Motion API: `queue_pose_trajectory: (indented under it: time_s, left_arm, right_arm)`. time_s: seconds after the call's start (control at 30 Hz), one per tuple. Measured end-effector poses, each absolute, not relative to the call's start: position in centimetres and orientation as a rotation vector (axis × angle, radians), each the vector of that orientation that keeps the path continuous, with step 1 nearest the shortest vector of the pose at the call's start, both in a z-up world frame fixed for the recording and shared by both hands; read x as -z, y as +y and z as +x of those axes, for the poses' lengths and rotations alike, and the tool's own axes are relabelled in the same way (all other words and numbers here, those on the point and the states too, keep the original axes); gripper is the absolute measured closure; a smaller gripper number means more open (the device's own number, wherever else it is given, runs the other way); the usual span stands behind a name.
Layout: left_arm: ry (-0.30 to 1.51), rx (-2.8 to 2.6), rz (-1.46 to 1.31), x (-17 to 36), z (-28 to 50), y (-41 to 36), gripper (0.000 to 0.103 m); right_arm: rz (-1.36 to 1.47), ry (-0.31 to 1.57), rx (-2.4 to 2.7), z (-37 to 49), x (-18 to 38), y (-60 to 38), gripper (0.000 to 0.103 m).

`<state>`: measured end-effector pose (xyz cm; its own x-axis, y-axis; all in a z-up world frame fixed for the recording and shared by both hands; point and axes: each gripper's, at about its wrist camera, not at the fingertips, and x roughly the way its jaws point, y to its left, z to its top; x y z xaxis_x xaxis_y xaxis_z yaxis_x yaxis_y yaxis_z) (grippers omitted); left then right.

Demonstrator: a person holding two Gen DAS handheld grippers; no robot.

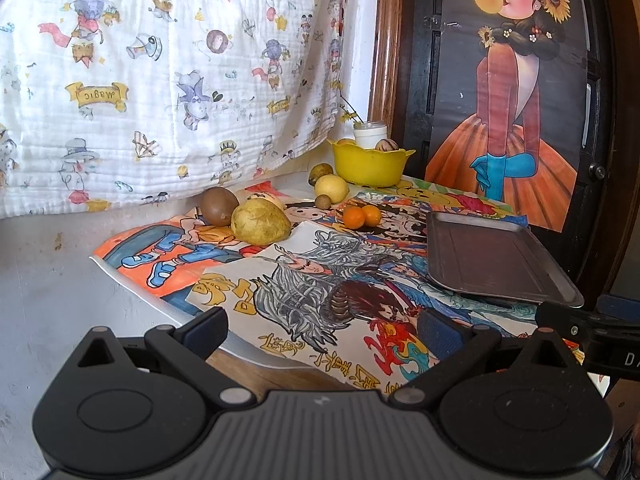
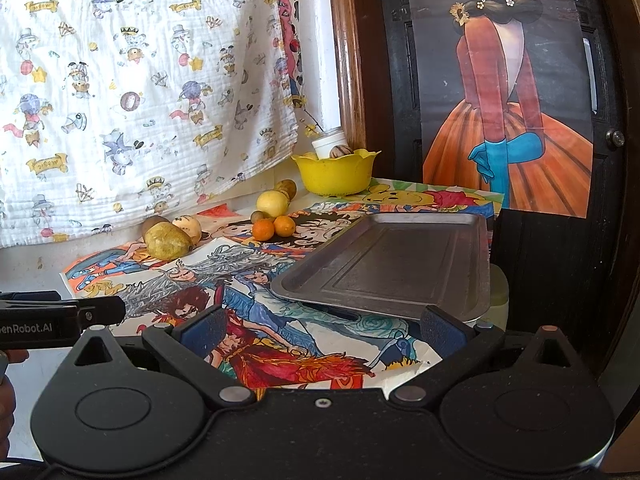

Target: Organize fruits

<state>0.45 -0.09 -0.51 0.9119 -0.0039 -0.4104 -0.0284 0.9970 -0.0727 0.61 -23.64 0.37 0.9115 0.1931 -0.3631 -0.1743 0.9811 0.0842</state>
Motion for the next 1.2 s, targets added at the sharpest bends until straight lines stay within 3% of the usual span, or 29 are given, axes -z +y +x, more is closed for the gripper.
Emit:
queue_pose_trajectory:
  time_s: [1.2]
  left_arm:
    - [0.483, -0.091, -0.132, -1.6, 8.2, 6.9, 0.000]
  right_arm:
    - [-0.313, 0.451, -0.485, 10.2, -3.1, -22.2, 0.000]
